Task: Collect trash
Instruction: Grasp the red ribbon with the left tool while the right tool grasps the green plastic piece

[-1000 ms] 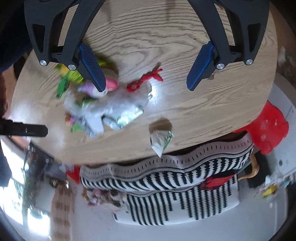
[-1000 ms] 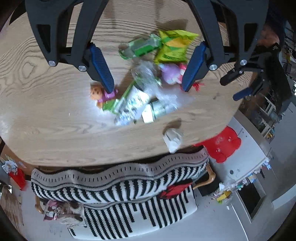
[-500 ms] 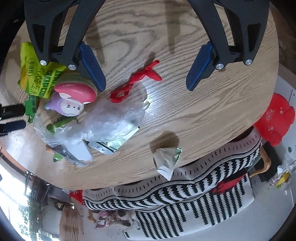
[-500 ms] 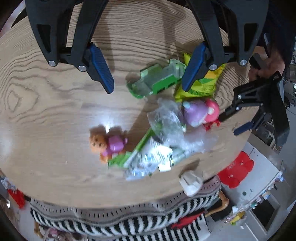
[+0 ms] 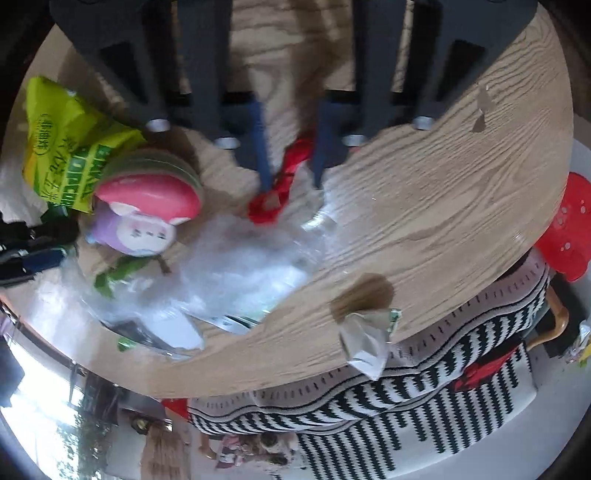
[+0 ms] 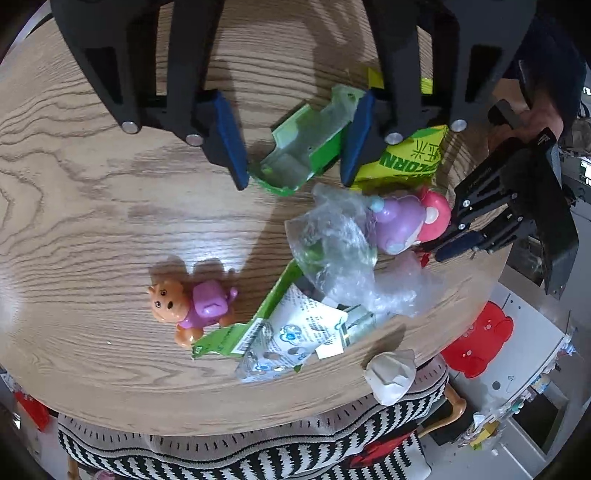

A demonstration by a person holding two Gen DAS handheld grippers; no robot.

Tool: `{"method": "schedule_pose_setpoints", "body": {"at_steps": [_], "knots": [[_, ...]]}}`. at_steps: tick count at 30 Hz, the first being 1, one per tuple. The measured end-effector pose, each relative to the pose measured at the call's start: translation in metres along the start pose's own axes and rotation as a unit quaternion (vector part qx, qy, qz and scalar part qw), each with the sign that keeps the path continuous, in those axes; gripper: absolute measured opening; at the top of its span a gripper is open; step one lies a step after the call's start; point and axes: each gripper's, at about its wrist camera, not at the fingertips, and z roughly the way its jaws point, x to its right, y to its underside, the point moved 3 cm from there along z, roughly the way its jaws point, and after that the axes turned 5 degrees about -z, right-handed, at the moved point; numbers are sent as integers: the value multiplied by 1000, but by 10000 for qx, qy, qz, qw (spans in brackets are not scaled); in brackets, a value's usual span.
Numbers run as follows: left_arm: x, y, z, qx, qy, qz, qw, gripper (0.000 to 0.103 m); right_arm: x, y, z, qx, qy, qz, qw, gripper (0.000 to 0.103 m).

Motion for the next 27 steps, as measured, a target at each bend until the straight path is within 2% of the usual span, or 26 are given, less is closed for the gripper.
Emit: {"method": "schedule_pose_setpoints", "body": {"at_steps": [4, 9, 15, 21, 27], "knots": [[2, 1, -10, -112, 145, -106, 9998, 7, 1, -2, -7, 159, -75, 29, 9998, 40], [-19, -3, -34, 22, -71, -655, 9978, 6, 8, -7, -30, 541, -10, 60, 9985, 40], [-29, -6, -59, 98, -181, -1173, 9929, 6, 13, -9, -43, 714, 145, -2, 9973, 40], [-19, -10, -67, -13, -195, -1294, 9914, 6, 9, -8, -52, 862, 302, -159, 9957, 36], [-3, -14, -83, 157, -119, -1266, 9918, 6, 2, -7, -62, 1049, 423, -311, 9931, 36]]}}
